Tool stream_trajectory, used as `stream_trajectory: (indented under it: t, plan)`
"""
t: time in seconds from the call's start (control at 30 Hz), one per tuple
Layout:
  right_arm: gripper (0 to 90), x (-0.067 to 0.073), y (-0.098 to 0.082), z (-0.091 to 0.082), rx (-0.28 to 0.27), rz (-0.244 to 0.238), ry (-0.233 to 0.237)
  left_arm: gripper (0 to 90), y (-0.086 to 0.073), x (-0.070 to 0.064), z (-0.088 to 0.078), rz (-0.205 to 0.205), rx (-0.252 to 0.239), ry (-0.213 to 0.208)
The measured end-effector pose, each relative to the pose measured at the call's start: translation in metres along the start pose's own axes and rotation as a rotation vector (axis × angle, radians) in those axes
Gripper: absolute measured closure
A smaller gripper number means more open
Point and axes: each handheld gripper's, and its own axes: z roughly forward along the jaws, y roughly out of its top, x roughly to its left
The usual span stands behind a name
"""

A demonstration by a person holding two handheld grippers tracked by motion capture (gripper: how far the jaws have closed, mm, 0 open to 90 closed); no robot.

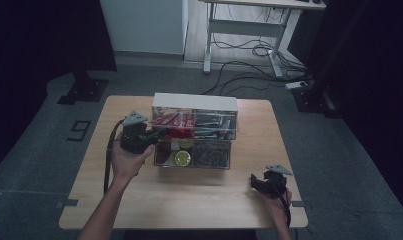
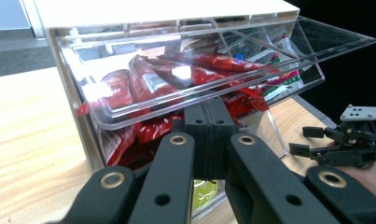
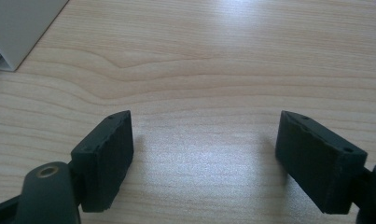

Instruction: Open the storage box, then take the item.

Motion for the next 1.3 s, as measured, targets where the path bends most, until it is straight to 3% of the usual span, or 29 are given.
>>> stream_trajectory:
  t: [0.3, 0.6, 0.97, 1.3]
  plan:
    - [19.7, 0.000, 0.000, 0.000, 0.002, 0.000, 0.001, 90.0, 0.011, 0.000, 0.005, 0.021, -0.015, 0.001]
    - [19.7, 0.000, 0.000, 0.000, 0.002, 0.000, 0.000, 90.0, 0.019, 0.008, 0.005, -0.028, -0.039, -0.007]
    - [19.7, 0.000, 0.000, 0.000, 0.002, -0.001, 0.001, 90.0, 0.026, 0.006, 0.005, -0.026, -0.048, 0.005]
    - [20.7, 0.000, 0.000, -0.001, 0.001, -0.002, -0.003, 89.8, 0.026, 0.006, 0.006, -0.035, -0.042, -0.011]
